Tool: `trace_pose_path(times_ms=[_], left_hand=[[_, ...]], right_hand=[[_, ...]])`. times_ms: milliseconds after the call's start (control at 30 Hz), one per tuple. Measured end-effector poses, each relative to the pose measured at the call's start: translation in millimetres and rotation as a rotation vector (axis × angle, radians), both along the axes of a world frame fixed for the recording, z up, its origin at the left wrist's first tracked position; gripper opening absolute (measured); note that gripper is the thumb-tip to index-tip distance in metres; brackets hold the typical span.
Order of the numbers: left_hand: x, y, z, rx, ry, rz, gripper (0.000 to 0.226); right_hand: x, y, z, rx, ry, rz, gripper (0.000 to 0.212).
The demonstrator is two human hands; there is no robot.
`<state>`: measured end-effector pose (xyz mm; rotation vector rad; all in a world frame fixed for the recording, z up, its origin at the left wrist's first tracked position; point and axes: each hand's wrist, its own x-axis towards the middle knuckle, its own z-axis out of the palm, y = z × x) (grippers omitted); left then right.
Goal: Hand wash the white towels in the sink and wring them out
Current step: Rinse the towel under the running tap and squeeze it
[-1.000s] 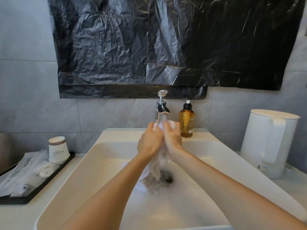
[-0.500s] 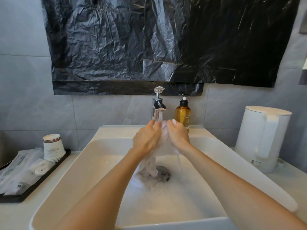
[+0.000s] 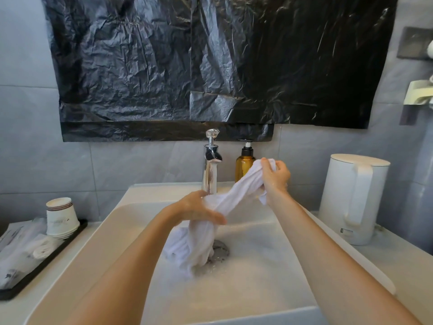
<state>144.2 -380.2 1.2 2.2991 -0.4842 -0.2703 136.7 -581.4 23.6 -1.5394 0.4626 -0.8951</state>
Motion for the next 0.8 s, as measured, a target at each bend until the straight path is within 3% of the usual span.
trace_pose_path(times_ms=[67, 167, 267, 433, 533, 600, 667, 800], left_hand=[[2.9, 7.8, 1.2, -0.042, 0.072, -0.013, 0.085], [9.3, 20.4, 0.7, -0.273, 0.209, -0.017, 0.093], [14.9, 22.5, -3.2, -0.435, 0.178, 0.034, 0.086], [13.9, 12.8, -5.0, -0.565, 0.008, 0.13, 0.049], [12.8, 7.2, -4.9, -0.554, -0.012, 0.103, 0.041], [12.0, 3.4, -5.0, -0.55, -0.034, 0.087, 0.036], [11.3, 0.6, -4.6, -0.561, -0.058, 0.08, 0.035], [8.3, -3.9, -4.8, -0.596, -0.093, 0.093, 0.038]], right_hand=[[1.6, -7.9, -5.2, -0.014, 0.051, -0.04, 0.022], [2.5, -22.5, -11.4, 0.006, 0.146, -0.065, 0.039], [3.7, -31.8, -21.5, -0.054, 0.347, -0.035, 0.047], [2.4, -22.0, -41.2, -0.606, 0.908, 0.024, 0.058], [-3.8, -13.8, -38.6, -0.836, 1.024, 0.059, 0.072], [-5.5, -11.0, -34.3, -0.909, 0.991, 0.06, 0.079], [-4.6, -6.8, -28.3, -0.87, 0.826, 0.153, 0.082], [-4.7, 14.8, -12.2, -0.563, 0.401, 0.771, 0.053]])
